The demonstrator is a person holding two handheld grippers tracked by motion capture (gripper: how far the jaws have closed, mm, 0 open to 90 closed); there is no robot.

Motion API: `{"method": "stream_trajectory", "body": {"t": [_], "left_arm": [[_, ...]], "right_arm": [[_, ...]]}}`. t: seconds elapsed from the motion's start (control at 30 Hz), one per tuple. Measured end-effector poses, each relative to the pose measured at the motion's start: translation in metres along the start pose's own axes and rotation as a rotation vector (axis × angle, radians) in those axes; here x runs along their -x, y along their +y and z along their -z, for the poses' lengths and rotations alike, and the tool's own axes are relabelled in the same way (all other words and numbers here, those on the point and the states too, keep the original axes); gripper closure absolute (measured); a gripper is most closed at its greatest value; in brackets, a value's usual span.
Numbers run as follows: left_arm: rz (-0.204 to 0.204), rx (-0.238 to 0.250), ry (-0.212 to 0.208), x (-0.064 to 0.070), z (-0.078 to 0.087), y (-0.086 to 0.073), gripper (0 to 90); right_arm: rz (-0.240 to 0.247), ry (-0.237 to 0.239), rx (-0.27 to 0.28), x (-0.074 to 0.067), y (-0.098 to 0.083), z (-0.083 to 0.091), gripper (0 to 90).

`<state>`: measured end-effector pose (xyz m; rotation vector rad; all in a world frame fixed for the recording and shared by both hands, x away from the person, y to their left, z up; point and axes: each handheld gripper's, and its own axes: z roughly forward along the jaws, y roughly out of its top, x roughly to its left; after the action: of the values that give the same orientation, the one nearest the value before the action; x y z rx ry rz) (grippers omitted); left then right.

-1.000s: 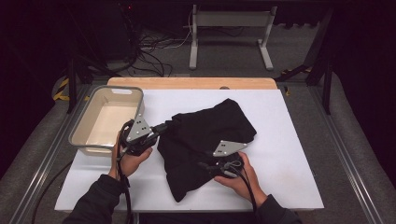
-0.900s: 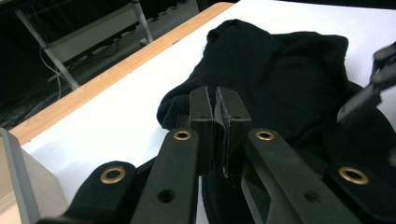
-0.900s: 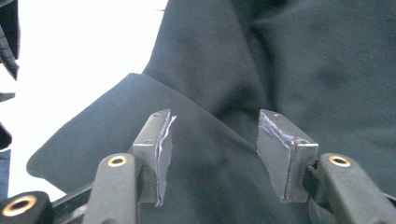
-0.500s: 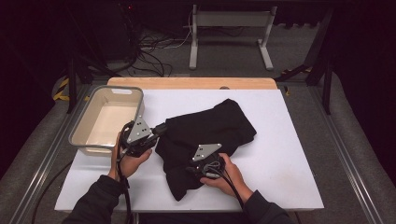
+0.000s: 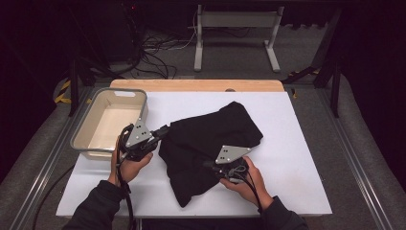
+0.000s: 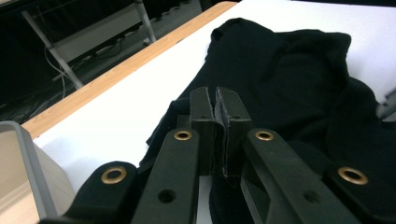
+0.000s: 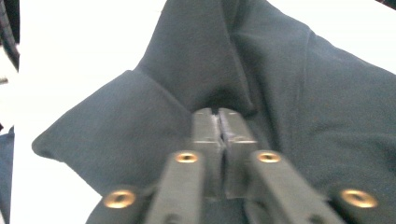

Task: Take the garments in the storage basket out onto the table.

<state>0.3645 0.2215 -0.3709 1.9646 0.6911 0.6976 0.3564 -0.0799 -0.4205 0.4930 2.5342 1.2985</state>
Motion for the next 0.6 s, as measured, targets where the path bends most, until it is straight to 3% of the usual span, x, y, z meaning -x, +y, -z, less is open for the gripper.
{"method": "stream_trajectory", "body": {"t": [0.07, 0.13, 0.2, 0.23, 0.27, 0.33, 0.43, 0.6], "left_arm": [[-0.003, -0.001, 0.000, 0.000, 0.000, 0.000, 86.7], [-0.004, -0.004, 0.000, 0.000, -0.001, 0.000, 86.7], [0.000, -0.002, -0.001, 0.000, -0.001, -0.001, 86.7], [0.001, -0.006, 0.001, -0.001, -0.001, -0.001, 86.7], [0.001, -0.006, 0.002, -0.001, -0.001, -0.002, 86.7], [0.003, -0.010, 0.001, -0.002, -0.001, -0.002, 86.7], [0.005, -0.014, 0.005, -0.003, -0.001, -0.003, 86.7], [0.002, -0.012, 0.009, -0.003, -0.001, -0.003, 86.7]], "right_arm": [[-0.008, 0.016, -0.022, 0.001, -0.002, -0.014, 72.0], [-0.013, 0.016, -0.068, 0.003, -0.004, -0.028, 55.4], [-0.013, 0.024, -0.110, 0.003, -0.007, -0.042, 53.6], [-0.009, 0.051, -0.131, 0.002, -0.008, -0.047, 53.6], [0.018, 0.053, -0.147, 0.002, -0.010, -0.052, 53.6], [-0.004, 0.064, -0.133, 0.003, -0.010, -0.052, 65.2], [0.032, 0.076, -0.136, 0.000, -0.010, -0.050, 85.7], [0.074, 0.059, -0.130, -0.004, -0.009, -0.040, 88.1]]}}
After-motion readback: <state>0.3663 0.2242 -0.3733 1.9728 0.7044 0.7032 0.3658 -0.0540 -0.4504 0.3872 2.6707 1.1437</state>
